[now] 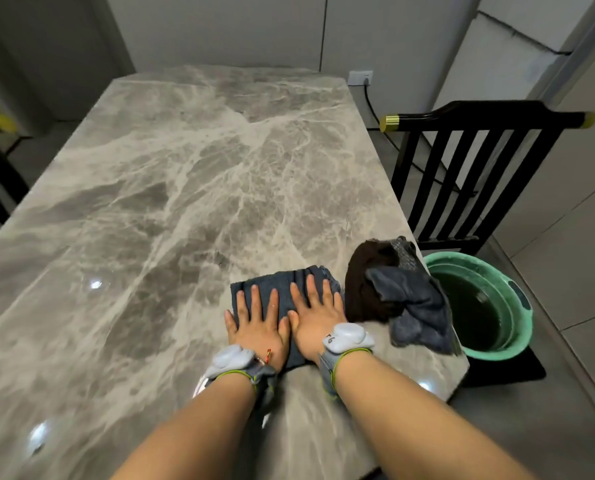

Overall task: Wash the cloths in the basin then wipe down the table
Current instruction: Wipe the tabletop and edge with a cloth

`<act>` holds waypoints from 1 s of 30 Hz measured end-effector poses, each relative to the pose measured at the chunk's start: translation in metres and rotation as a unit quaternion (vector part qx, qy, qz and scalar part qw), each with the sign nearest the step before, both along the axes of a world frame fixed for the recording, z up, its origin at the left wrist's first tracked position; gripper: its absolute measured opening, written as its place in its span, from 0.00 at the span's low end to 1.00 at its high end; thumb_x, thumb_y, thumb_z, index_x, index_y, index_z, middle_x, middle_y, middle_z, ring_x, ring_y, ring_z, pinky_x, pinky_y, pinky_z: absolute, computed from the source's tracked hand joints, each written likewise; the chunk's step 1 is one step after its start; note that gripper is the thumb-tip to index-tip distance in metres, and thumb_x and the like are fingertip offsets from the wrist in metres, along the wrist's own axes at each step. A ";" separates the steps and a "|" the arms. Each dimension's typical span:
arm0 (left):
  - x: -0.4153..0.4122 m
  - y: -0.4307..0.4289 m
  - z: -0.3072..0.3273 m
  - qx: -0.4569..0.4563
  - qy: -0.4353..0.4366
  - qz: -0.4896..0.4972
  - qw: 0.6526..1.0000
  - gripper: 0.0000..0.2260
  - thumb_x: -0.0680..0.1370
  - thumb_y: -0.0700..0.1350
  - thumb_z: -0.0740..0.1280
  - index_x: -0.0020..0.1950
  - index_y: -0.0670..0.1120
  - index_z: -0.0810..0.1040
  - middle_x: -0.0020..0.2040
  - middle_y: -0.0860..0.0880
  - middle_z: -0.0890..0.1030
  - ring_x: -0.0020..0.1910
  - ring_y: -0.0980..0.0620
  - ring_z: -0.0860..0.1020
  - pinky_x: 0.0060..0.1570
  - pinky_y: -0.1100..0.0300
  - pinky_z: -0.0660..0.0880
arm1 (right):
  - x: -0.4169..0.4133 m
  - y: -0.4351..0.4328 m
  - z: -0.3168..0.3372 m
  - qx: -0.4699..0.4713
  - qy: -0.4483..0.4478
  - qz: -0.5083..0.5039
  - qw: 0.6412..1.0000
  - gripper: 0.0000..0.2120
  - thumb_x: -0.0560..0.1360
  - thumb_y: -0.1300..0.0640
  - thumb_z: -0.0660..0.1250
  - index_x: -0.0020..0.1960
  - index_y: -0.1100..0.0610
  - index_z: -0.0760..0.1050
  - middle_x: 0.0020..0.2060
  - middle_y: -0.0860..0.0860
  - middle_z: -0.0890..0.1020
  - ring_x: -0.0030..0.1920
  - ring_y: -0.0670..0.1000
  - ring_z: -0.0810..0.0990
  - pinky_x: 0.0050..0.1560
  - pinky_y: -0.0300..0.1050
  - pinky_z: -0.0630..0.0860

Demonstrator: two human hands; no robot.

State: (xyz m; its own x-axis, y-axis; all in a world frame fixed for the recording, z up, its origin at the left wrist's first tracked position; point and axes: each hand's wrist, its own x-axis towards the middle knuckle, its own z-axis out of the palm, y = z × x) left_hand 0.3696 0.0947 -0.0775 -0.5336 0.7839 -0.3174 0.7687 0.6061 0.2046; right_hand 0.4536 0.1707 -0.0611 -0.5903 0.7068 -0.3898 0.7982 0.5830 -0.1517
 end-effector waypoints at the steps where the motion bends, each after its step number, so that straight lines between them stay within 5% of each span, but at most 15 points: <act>1: 0.004 -0.007 -0.004 0.000 -0.001 0.006 1.000 0.30 0.75 0.59 0.37 0.77 0.56 0.40 0.78 0.49 0.37 0.77 0.44 0.36 0.73 0.45 0.36 | 0.005 -0.009 -0.004 -0.001 0.005 -0.001 1.000 0.27 0.82 0.46 0.45 0.77 0.48 0.39 0.77 0.52 0.39 0.76 0.59 0.38 0.75 0.55 0.39; 6: 0.061 -0.080 -0.001 -0.012 -0.007 0.008 1.000 0.41 0.63 0.62 0.26 0.77 0.56 0.40 0.78 0.49 0.37 0.77 0.45 0.36 0.74 0.45 0.37 | 0.068 -0.082 -0.004 -0.018 0.005 -0.003 1.000 0.27 0.81 0.44 0.44 0.77 0.46 0.38 0.77 0.50 0.38 0.77 0.57 0.37 0.74 0.57 0.39; 12: 0.110 -0.146 0.009 -0.023 -0.015 -0.004 1.000 0.42 0.62 0.62 0.25 0.77 0.55 0.37 0.77 0.49 0.35 0.76 0.46 0.34 0.73 0.45 0.36 | 0.124 -0.148 0.010 -0.024 -0.014 0.011 1.000 0.28 0.81 0.43 0.44 0.77 0.48 0.38 0.77 0.51 0.38 0.77 0.58 0.39 0.74 0.59 0.42; 15: 0.118 -0.162 0.012 -0.033 -0.011 0.009 0.999 0.36 0.69 0.63 0.28 0.77 0.55 0.38 0.78 0.49 0.36 0.77 0.46 0.35 0.74 0.46 0.36 | 0.131 -0.157 0.015 0.008 -0.025 0.031 0.999 0.27 0.81 0.44 0.45 0.78 0.49 0.43 0.77 0.53 0.44 0.76 0.60 0.45 0.72 0.62 0.46; 18: 0.119 -0.158 0.016 -0.029 -0.008 0.033 0.999 0.26 0.81 0.58 0.42 0.78 0.53 0.42 0.78 0.48 0.39 0.77 0.45 0.37 0.74 0.48 0.37 | 0.131 -0.157 0.014 0.022 -0.007 0.039 0.999 0.26 0.82 0.45 0.45 0.78 0.50 0.45 0.77 0.53 0.44 0.77 0.59 0.40 0.73 0.62 0.41; 30: 0.066 -0.099 0.003 0.008 -0.012 0.110 0.994 0.28 0.82 0.56 0.45 0.78 0.47 0.41 0.78 0.44 0.38 0.77 0.45 0.38 0.75 0.50 0.38 | 0.061 -0.114 -0.009 -0.007 0.068 0.013 0.998 0.26 0.82 0.49 0.44 0.77 0.48 0.41 0.77 0.49 0.40 0.76 0.55 0.35 0.74 0.58 0.38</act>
